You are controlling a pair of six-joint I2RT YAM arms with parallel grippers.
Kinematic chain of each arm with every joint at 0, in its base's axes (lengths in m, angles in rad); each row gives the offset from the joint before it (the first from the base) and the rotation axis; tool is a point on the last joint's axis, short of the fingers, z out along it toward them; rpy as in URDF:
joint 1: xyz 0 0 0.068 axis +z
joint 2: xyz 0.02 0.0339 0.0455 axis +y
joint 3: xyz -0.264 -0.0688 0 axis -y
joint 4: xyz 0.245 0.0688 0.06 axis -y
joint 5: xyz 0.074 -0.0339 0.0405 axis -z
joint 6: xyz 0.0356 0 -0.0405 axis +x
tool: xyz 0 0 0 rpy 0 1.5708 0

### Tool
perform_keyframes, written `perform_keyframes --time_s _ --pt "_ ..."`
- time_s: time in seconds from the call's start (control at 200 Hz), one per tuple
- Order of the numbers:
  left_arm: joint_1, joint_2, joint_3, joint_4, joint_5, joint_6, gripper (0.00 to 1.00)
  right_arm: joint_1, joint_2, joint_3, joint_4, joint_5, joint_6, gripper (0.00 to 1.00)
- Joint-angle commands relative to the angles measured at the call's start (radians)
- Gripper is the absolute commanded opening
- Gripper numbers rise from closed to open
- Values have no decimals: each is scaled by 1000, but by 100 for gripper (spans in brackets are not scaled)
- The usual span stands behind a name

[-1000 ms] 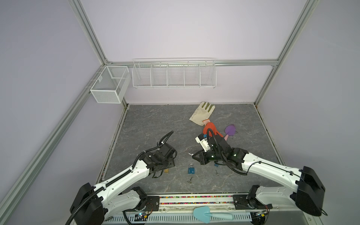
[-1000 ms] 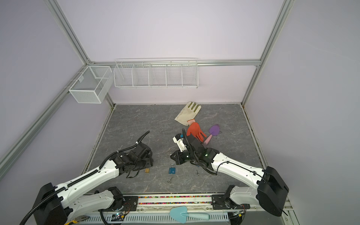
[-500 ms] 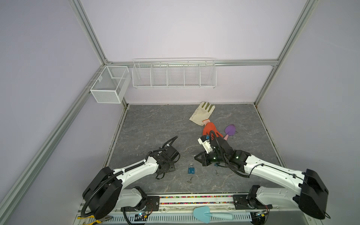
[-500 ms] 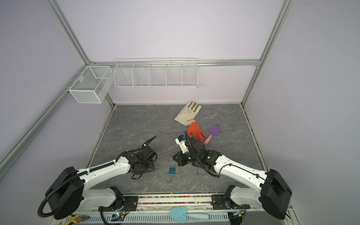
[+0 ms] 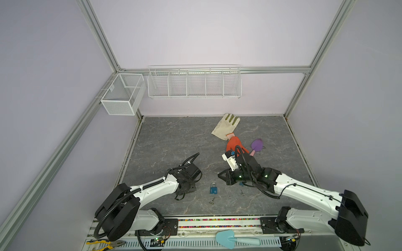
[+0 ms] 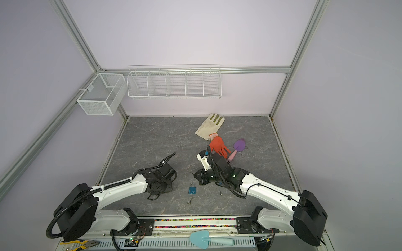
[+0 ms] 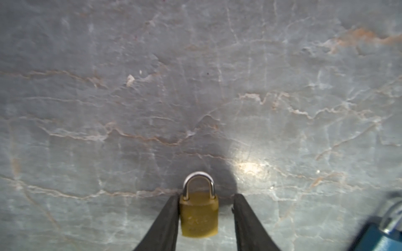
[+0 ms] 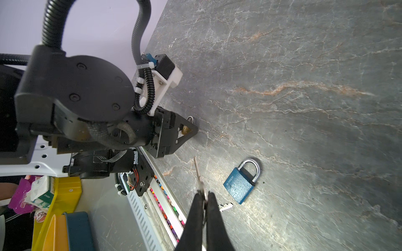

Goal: Unlock with the key
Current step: 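Close the left gripper on the brass padlock body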

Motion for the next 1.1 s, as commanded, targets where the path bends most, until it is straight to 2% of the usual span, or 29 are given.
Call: perform_keyframes --time_s 0.0,0.13,0.195,0.445,0.52,0.83,1.094 --pt "-5 28 16 -39 -33 -17 39 5 -24 -16 -15 16 -7 6" --pt "-6 49 26 -46 -41 -19 36 5 -25 -16 -21 20 -9 6" --pt "-9 59 35 -57 -48 -20 31 5 -26 -16 -19 18 -9 6" --pt "-19 89 54 -78 -68 -18 31 5 -27 -13 -22 21 -14 6" --pt "-23 88 56 -79 -68 -24 28 6 -32 -13 -24 24 -12 6" --pt "-25 22 17 -48 -51 -58 15 5 -61 -16 -42 46 -18 6" --pt "-25 -127 14 -24 -59 -141 7 8 -93 3 -99 95 -40 6"
